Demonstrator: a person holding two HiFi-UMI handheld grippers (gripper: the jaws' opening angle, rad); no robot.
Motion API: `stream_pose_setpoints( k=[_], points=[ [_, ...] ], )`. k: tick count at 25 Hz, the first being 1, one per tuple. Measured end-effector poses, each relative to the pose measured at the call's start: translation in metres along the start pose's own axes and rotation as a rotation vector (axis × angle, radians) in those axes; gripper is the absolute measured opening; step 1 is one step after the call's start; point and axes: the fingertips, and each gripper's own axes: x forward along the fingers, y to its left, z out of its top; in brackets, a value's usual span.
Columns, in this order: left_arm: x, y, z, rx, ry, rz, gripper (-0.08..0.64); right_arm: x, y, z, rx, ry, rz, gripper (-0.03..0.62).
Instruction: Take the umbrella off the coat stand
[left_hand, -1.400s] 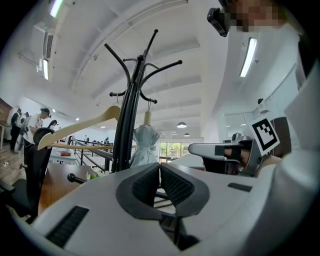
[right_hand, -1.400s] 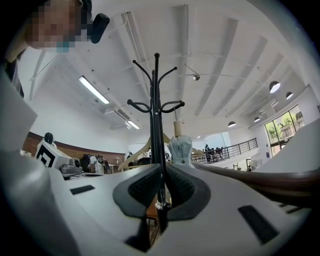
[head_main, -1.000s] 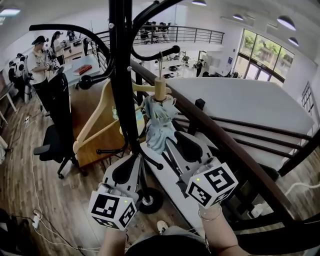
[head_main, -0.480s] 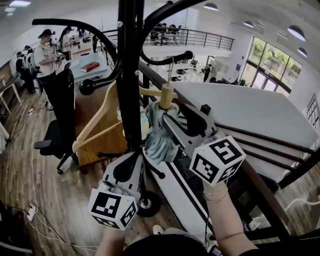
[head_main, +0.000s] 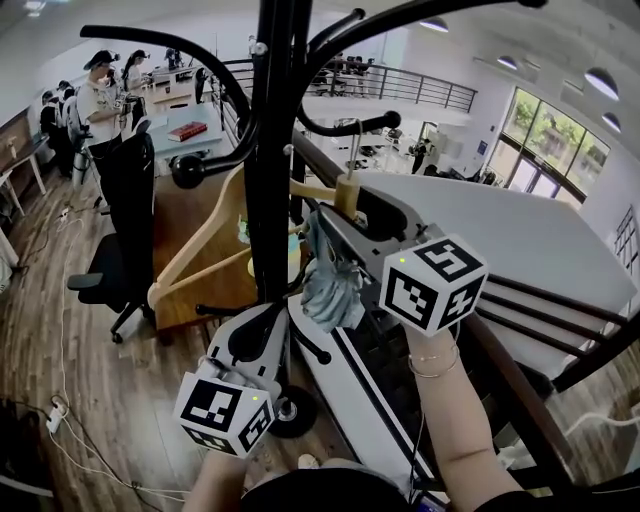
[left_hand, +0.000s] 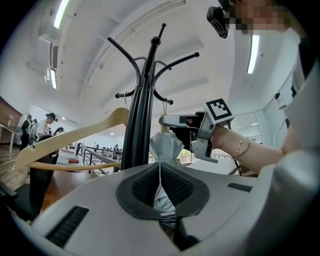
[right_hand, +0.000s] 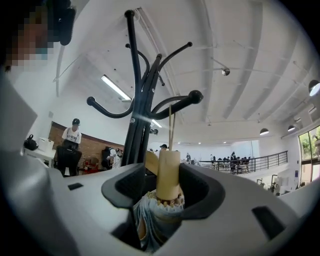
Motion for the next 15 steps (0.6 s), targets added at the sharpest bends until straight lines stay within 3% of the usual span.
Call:
stream_pose_setpoints(
  k=[3,9,15],
  points=[
    [-0.001,0.001,-0.001,0.001,-0.003,0.002,0.02,0.002,-0.003,0.0,-0.013,0.005,-0.012,0.153],
    [-0.004,0.002,-0.002,-0.012,-0.001,0.009,0.02,-0.002,-0.003,0.004,0.037,-0.044,-0.003,0.143],
    [-0.008,0.004,0.003,-0.036,-0.027,0.009,0.02,-0.01,-0.009,0.008,-0.001,-0.066,-0.042,0.141]
  ],
)
